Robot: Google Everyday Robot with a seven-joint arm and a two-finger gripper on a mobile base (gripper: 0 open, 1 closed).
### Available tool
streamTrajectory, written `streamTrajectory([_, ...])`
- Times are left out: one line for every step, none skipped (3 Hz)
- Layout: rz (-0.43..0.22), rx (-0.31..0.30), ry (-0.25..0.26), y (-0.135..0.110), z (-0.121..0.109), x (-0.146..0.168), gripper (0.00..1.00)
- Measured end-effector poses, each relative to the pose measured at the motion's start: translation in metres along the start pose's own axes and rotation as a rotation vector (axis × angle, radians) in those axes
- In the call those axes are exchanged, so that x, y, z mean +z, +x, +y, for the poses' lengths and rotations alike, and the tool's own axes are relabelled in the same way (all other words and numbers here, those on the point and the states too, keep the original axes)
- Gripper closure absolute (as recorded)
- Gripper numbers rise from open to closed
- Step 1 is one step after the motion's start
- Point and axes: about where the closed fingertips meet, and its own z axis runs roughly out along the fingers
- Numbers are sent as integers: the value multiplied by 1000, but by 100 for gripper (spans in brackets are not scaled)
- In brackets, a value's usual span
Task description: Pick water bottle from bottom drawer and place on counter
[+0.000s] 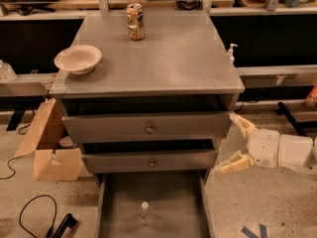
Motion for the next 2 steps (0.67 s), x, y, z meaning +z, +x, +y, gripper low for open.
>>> streamTrajectory([-63,-30,-24,24,9,21,0])
streamTrajectory([-62,-29,-24,25,9,21,0])
